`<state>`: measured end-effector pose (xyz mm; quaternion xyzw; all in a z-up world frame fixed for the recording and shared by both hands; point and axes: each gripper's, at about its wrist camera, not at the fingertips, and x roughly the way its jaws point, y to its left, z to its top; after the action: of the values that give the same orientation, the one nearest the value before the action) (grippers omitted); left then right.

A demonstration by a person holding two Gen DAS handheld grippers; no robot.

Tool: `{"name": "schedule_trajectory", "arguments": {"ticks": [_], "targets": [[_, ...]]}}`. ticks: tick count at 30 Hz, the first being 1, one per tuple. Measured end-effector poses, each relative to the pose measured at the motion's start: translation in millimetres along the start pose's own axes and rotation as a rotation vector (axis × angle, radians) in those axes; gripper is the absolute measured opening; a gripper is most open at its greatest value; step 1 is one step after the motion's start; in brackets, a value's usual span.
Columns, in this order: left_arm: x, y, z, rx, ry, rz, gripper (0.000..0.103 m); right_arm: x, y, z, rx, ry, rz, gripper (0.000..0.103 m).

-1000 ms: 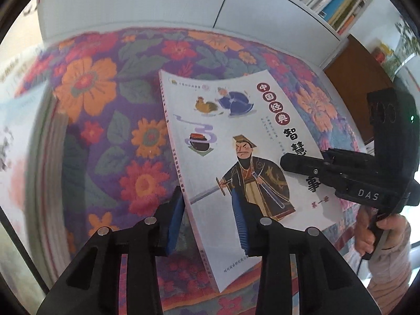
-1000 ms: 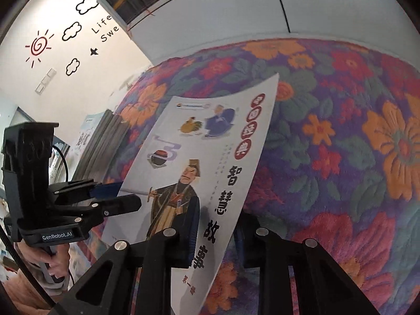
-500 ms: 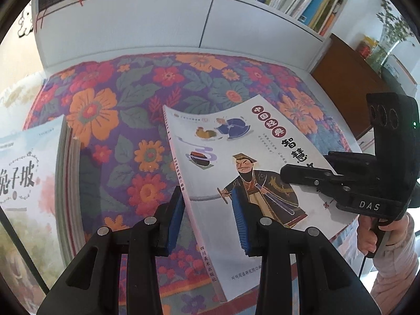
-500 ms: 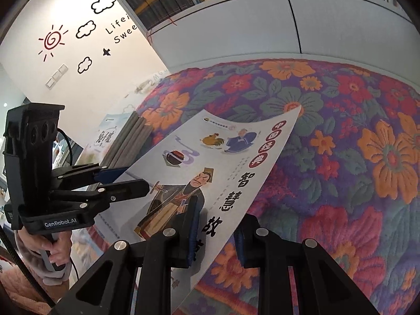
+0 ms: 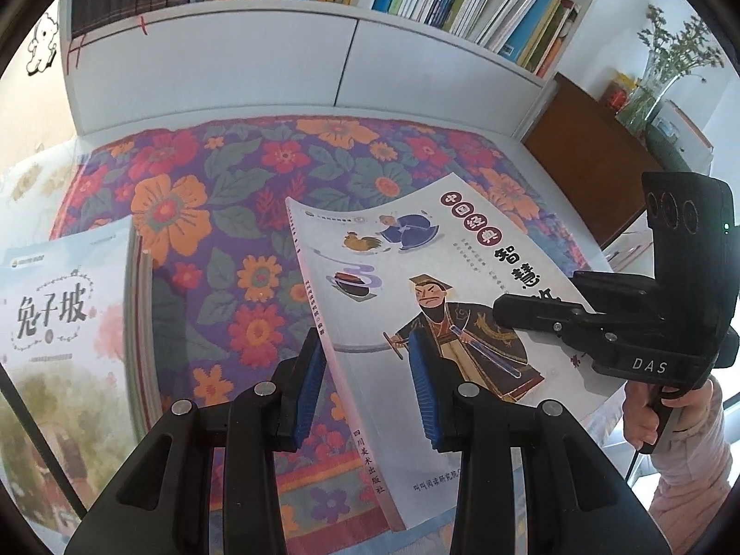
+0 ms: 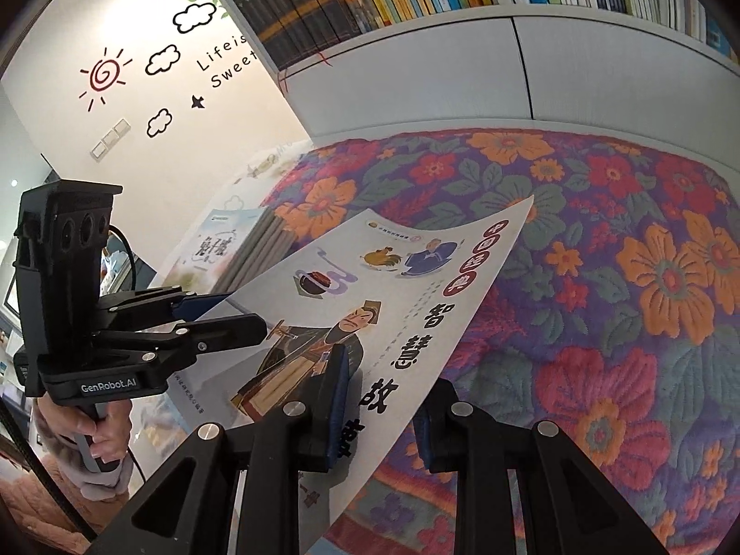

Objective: Organize books

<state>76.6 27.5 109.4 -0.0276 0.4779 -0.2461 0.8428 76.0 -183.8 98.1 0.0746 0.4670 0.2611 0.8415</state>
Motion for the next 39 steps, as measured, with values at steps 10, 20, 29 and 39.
{"name": "schedule_trajectory", "arguments": {"ticks": [10, 20, 29, 39], "targets": [[-53.2, 19.3, -2.0, -0.024, -0.094, -0.009, 0.034, -20.1, 50.2, 14.5, -0.074, -0.043, -0.022, 0.024], [-113.2, 70.2, -8.6, -0.06, -0.171, 0.043, 0.034, -15.0, 134.8, 45.6, -0.199, -0.075, -0.031, 0.024], [-142.8, 141.5, -21.7, -0.156, -0.2, 0.107, 0.036, 34.1, 199.9, 71.2, -0.291, -0.079, 0.016, 0.024], [-124.4, 191.1, -44.2, -0.253, -0.156, 0.154, 0.036, 103.5, 225.7, 73.3, -0.314, 0.015, 0.076, 0.024]]}}
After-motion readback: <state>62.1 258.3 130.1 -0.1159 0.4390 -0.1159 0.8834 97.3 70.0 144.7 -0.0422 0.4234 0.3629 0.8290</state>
